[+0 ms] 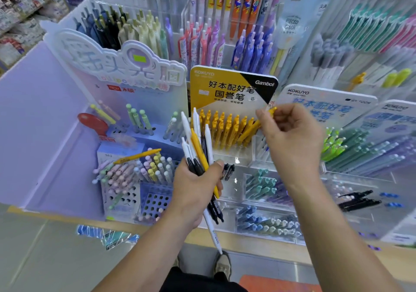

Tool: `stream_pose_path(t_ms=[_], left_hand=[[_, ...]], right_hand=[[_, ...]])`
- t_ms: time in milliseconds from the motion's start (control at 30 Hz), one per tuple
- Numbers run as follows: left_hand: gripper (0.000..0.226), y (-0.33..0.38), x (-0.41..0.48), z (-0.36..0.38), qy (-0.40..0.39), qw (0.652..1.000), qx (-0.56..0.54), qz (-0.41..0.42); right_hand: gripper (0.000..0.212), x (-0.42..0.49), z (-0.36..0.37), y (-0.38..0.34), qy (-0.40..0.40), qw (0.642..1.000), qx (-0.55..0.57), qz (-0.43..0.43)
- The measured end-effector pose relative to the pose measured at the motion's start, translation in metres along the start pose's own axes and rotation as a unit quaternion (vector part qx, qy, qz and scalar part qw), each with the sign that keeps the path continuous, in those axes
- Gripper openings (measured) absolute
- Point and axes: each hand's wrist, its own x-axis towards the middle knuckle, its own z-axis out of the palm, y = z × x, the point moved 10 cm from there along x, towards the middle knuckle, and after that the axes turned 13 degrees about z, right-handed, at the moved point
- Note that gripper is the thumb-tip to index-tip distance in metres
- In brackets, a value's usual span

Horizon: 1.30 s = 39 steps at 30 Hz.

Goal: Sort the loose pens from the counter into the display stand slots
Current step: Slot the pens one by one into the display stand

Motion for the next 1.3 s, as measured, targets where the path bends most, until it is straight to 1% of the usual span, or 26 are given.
stream_pose_path(t_ms=[100, 200, 267, 367, 533, 633, 667, 733, 767, 867, 967, 1100, 1200, 1300], left_hand=[[0.028, 0.001, 0.004, 0.003, 0.009, 1.000, -0.015, -0.001], [0.025, 0.003, 0.008, 0.002, 0.006, 1.000, -0.016, 0.002], [0.023, 0.004, 0.009, 0.000, 0.005, 1.000, -0.013, 0.007], [0.026, 0.005, 0.011, -0.003, 0.006, 1.000, -0.016, 0.008], [0.027, 0.005, 0.013, -0.006, 0.010, 1.000, -0.020, 0.008], [0.024, 0.006, 0.013, -0.003, 0.002, 1.000, -0.020, 0.009], [0.023, 0.007, 0.014, -0.002, -0.004, 1.000, -0.021, 0.011], [0.020, 0.007, 0.014, 0.000, -0.017, 1.000, -0.022, 0.011], [0.019, 0.007, 0.013, 0.001, -0.023, 0.999, -0.024, 0.009], [0.023, 0.006, 0.012, 0.001, -0.034, 0.999, -0.032, 0.004], [0.026, 0.006, 0.013, 0.000, -0.043, 0.999, -0.030, 0.003], [0.025, 0.005, 0.011, -0.001, -0.048, 0.999, -0.024, -0.001], [0.026, 0.003, 0.008, -0.002, -0.052, 0.998, -0.020, -0.007], [0.025, 0.003, 0.006, -0.006, -0.054, 0.998, -0.014, -0.010]], right_hand=[[0.019, -0.002, 0.012, 0.010, 0.007, 0.999, -0.047, -0.007], [0.023, -0.006, 0.023, 0.014, -0.002, 0.999, -0.049, -0.010], [0.021, -0.004, 0.023, 0.016, -0.001, 0.998, -0.055, -0.014], [0.020, -0.001, 0.020, 0.015, 0.007, 0.996, -0.086, -0.027], [0.025, -0.003, 0.022, 0.014, 0.014, 0.994, -0.105, -0.030], [0.025, -0.006, 0.031, 0.015, 0.005, 0.988, -0.148, -0.045], [0.026, -0.008, 0.035, 0.015, -0.002, 0.986, -0.160, -0.051], [0.036, -0.011, 0.042, 0.013, -0.016, 0.984, -0.166, -0.062], [0.036, -0.012, 0.043, 0.012, -0.018, 0.982, -0.169, -0.077], [0.018, -0.018, 0.041, 0.010, -0.015, 0.974, -0.186, -0.130], [0.011, -0.020, 0.035, 0.012, -0.021, 0.975, -0.179, -0.133], [0.014, -0.006, 0.040, 0.015, -0.027, 0.974, -0.208, -0.085], [0.016, -0.001, 0.052, 0.010, -0.043, 0.963, -0.246, -0.101], [0.018, 0.001, 0.061, 0.013, -0.077, 0.952, -0.279, -0.097]])
